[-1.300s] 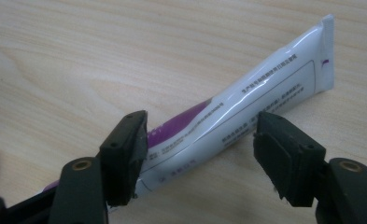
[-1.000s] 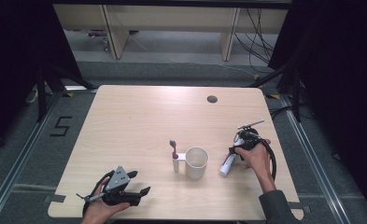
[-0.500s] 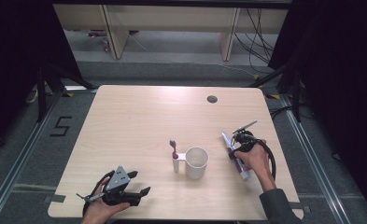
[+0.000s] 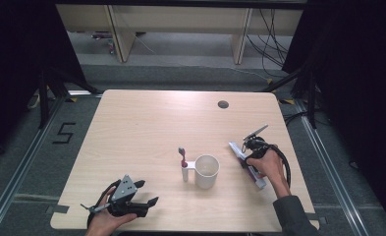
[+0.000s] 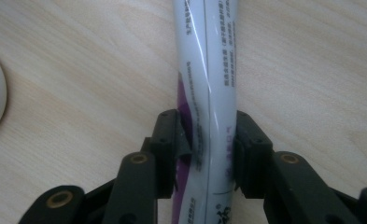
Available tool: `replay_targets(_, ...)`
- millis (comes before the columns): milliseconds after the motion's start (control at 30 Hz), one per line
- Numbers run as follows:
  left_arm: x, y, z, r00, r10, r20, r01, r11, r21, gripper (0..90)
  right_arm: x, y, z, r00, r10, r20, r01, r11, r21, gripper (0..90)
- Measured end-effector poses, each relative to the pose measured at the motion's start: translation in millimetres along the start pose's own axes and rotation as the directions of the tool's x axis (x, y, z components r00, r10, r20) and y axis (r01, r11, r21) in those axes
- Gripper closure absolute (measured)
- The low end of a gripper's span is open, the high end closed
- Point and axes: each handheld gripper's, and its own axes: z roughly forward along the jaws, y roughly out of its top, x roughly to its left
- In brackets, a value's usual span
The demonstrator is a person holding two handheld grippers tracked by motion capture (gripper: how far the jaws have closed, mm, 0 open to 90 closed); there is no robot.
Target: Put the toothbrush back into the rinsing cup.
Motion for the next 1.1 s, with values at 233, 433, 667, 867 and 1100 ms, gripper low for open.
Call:
replay_targets(233,-1.0,-1.1,2.1,1.0,-0.002,0.007,0.002,1.0,0.0,23.9,2.4,5.8,2.8,0.9927,-0.12,-0.007,0.12,0.992,0.045,75.3)
replay_targets(433,-1.7,-1.6,2.7,1.0,0.006,0.003,-0.006,0.9997,0.022,23.9,8.0,10.1,2.9,0.9892,-0.146,0.007,0.145,0.985,0.094,75.4)
replay_targets(667,-1.4,-1.6,2.6,1.0,0.005,0.004,-0.005,0.9998,0.017,24.0,8.7,13.8,3.5,0.9811,-0.193,0.008,0.191,0.975,0.111,75.8)
replay_targets(867,-0.9,-1.6,2.6,1.0,0.005,0.002,-0.005,0.9999,0.013,24.0,5.7,10.8,2.5,0.9751,-0.222,-0.012,0.222,0.972,0.083,76.6)
replay_targets(1100,-0.6,-1.4,3.0,1.0,0.002,0.0,-0.002,0.9999,0.012,24.2,-5.8,6.4,-11.7,0.9725,-0.207,-0.106,0.202,0.978,-0.056,76.8)
